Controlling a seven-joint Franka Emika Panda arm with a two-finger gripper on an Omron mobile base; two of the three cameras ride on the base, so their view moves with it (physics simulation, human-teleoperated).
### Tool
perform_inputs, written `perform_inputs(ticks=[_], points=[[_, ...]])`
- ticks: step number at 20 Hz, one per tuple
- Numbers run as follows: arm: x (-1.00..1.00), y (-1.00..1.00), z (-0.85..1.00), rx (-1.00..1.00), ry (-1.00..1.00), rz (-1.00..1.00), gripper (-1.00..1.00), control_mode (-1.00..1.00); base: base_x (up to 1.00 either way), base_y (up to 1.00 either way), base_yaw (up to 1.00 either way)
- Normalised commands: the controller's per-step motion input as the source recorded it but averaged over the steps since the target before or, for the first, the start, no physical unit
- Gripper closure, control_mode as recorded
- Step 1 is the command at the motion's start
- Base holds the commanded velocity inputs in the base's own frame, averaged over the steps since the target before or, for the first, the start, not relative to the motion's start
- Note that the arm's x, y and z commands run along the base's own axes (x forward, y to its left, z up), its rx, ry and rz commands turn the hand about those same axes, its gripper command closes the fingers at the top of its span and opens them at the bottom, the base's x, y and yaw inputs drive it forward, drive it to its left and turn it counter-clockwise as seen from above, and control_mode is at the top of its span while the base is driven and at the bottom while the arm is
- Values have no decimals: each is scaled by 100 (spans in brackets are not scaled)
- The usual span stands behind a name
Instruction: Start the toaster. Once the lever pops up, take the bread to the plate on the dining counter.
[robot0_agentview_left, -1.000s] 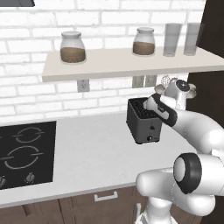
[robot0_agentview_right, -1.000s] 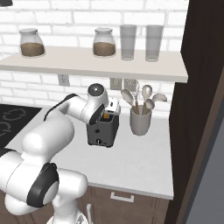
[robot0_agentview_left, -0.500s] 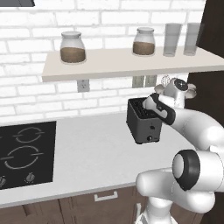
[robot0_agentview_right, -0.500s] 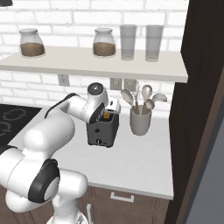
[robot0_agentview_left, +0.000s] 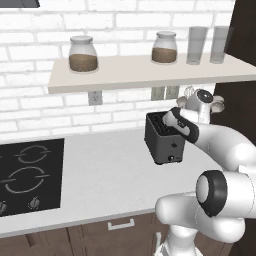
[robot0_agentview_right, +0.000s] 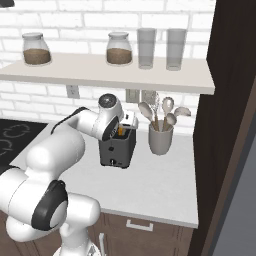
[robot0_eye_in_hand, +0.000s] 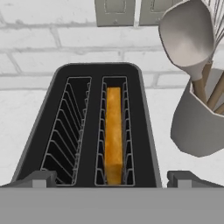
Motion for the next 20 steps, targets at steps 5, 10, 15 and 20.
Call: perform_inputs(ticks=[5,10,15,20], points=[[0,0,0,-2,0,0,-100,-100,0,0,0],[0,0,0,0,0,0,-100,-100,0,0,0],[0,0,0,0,0,0,-100,-100,0,0,0],[0,0,0,0,0,0,-100,-100,0,0,0]])
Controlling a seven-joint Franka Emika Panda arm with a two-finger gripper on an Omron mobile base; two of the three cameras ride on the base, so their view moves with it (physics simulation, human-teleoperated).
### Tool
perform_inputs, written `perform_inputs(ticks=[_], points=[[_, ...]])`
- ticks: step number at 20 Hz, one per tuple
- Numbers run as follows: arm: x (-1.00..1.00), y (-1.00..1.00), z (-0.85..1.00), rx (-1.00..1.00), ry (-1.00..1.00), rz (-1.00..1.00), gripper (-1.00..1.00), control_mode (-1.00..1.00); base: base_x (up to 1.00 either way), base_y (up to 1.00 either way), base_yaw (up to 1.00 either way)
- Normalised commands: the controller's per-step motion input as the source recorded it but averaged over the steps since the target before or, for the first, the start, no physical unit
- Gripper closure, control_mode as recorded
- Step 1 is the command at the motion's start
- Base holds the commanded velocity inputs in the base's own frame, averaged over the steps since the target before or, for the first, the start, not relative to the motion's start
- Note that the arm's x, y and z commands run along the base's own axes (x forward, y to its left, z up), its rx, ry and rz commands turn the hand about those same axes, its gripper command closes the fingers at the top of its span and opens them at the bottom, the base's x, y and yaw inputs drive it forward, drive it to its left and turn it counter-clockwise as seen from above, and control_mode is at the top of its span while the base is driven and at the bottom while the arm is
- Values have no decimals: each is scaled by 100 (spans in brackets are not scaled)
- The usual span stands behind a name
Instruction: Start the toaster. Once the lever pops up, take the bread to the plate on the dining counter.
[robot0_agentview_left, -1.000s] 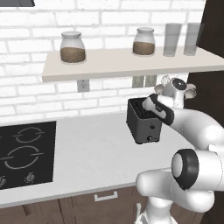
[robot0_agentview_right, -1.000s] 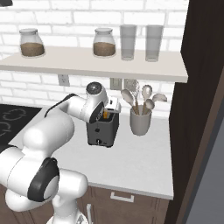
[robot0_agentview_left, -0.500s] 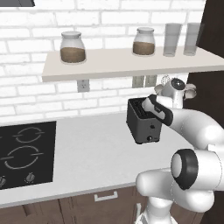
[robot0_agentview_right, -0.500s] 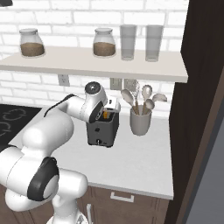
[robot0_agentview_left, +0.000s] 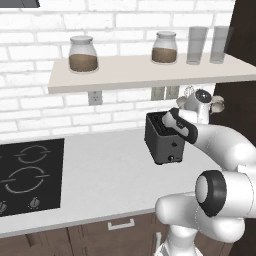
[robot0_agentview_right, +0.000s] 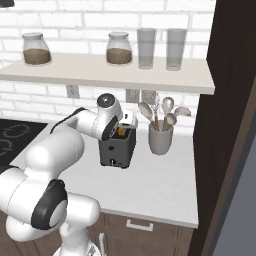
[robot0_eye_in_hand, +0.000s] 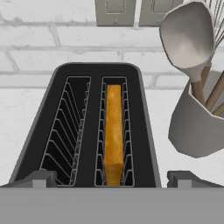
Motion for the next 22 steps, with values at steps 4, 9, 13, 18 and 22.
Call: perform_inputs(ticks=[4,9,13,18,22], points=[[0,0,0,0,0,0,-100,-100,0,0,0],[0,0,0,0,0,0,-100,-100,0,0,0],[0,0,0,0,0,0,-100,-100,0,0,0],[0,0,0,0,0,0,-100,-100,0,0,0],[0,0,0,0,0,0,-100,-100,0,0,0]])
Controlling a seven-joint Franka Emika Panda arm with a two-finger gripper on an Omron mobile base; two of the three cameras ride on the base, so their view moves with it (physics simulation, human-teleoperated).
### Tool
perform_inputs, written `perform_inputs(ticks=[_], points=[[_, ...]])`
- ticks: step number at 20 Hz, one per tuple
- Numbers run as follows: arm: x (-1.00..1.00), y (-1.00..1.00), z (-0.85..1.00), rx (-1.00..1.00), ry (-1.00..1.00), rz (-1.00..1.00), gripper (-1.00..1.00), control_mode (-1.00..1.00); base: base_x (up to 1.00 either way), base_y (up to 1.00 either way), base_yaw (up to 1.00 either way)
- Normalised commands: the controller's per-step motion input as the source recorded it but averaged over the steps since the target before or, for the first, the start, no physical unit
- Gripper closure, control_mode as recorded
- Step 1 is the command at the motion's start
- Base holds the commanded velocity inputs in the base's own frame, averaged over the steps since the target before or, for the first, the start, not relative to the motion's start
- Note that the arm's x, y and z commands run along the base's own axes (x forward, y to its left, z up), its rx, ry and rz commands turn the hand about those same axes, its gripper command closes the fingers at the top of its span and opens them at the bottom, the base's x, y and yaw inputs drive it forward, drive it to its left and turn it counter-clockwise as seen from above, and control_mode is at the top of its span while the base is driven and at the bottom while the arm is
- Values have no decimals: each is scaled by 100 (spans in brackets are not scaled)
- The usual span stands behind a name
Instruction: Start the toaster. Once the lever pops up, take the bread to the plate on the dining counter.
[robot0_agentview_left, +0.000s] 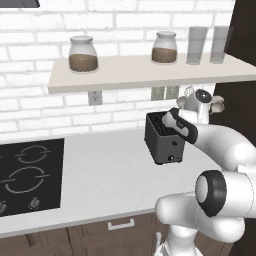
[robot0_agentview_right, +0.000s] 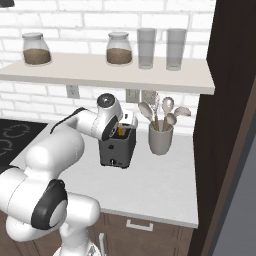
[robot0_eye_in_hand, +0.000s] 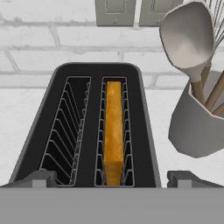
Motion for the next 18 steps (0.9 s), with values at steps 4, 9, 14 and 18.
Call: perform_inputs(ticks=[4,9,14,18], points=[[0,0,0,0,0,0,-100,-100,0,0,0],[0,0,0,0,0,0,-100,-100,0,0,0],[0,0,0,0,0,0,-100,-100,0,0,0],[0,0,0,0,0,0,-100,-100,0,0,0]])
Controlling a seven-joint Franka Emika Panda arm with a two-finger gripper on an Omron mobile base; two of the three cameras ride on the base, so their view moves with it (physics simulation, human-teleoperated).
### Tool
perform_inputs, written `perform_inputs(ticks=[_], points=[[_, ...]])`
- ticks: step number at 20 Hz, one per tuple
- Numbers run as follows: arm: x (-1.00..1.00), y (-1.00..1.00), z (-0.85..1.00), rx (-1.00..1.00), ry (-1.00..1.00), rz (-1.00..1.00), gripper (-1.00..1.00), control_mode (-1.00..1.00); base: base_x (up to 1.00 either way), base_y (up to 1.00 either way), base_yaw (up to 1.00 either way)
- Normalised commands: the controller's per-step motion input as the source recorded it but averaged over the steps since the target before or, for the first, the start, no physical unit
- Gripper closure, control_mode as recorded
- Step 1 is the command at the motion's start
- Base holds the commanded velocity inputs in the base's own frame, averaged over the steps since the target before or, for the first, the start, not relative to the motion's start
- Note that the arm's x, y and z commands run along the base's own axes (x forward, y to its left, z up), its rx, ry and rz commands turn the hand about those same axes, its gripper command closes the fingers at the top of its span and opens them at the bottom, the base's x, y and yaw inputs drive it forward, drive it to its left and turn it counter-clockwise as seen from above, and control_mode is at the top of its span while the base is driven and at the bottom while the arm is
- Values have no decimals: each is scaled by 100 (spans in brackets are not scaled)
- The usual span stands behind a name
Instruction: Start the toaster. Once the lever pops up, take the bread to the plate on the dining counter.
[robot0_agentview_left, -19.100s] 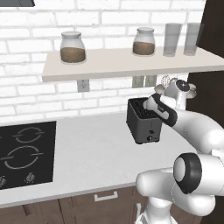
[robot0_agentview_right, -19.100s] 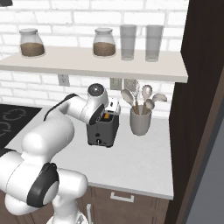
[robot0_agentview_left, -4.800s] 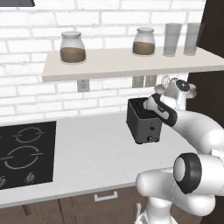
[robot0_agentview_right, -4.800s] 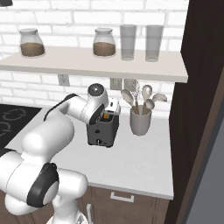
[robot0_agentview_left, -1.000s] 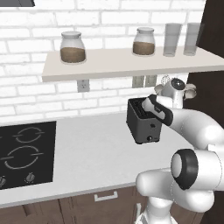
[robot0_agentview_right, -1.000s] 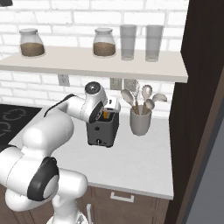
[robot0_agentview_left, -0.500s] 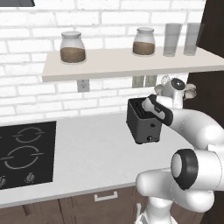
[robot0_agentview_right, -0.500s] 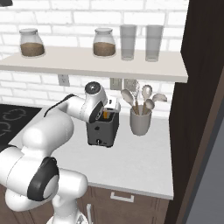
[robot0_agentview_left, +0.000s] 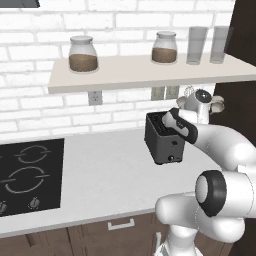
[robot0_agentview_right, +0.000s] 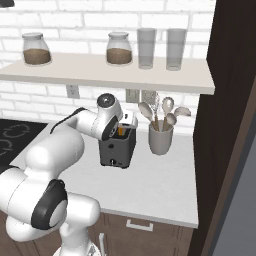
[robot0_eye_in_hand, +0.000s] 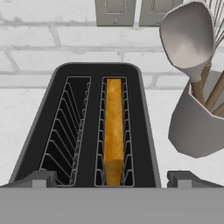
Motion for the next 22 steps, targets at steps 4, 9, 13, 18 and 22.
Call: perform_inputs(ticks=[4,9,13,18,22], points=[[0,0,0,0,0,0,-100,-100,0,0,0],[0,0,0,0,0,0,-100,-100,0,0,0],[0,0,0,0,0,0,-100,-100,0,0,0],[0,0,0,0,0,0,-100,-100,0,0,0],[0,0,0,0,0,0,-100,-100,0,0,0]])
